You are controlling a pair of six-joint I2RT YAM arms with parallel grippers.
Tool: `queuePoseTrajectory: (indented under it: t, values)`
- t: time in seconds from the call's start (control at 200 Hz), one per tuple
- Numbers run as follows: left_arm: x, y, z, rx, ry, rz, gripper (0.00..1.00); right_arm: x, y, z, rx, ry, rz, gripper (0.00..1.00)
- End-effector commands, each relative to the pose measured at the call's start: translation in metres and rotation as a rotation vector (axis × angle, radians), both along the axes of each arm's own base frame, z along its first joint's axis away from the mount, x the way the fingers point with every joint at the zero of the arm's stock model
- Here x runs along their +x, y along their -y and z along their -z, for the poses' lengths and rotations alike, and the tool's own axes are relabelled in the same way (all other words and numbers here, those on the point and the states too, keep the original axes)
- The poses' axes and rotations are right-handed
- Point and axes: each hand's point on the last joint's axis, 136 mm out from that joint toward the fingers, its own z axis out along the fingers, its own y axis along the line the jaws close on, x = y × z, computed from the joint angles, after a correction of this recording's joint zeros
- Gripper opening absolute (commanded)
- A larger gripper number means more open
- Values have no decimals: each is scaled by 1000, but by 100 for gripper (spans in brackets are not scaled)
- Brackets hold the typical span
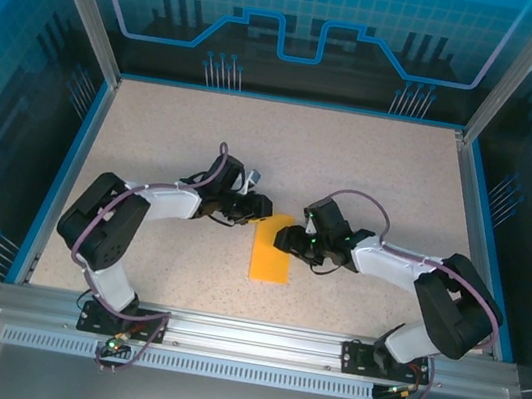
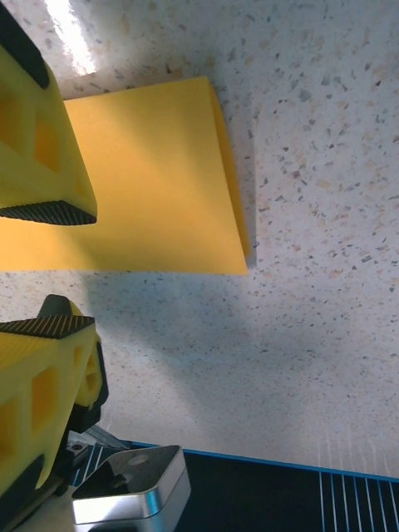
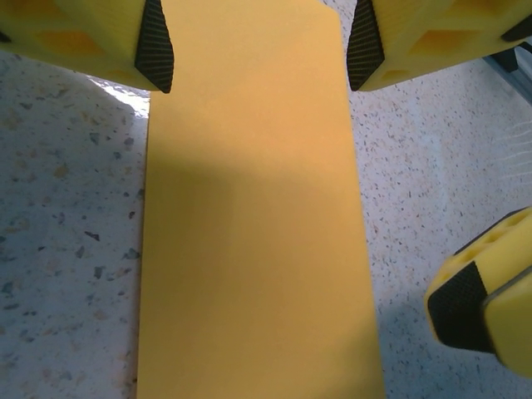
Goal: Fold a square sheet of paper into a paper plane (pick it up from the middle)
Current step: Third fold the triangle at the center of the table.
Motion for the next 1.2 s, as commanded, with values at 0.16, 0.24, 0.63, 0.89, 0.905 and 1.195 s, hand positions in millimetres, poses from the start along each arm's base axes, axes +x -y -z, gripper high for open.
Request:
queuePoseTrajectory:
  t: [0.16, 0.24, 0.63, 0.89, 0.905, 1.195]
  values:
    - [-1, 4, 30, 48, -42, 43, 33, -11, -6, 8, -19, -46, -25, 61]
    - [-2, -2, 43, 86, -64, 33, 32, -11, -3, 10, -33, -52, -17, 61]
    - [-14, -17, 67, 148, -105, 27, 29, -21, -4, 20, -4, -84, -6, 62]
    - [-18, -21, 72, 153, -117, 23, 29, -26, -12, 24, 22, -97, -22, 62]
    - [-18, -21, 72, 153, -117, 23, 29, -26, -14, 23, 26, -96, -26, 61]
    - [-20, -22, 72, 152, -117, 23, 30, -22, -20, 15, 62, -69, -29, 60]
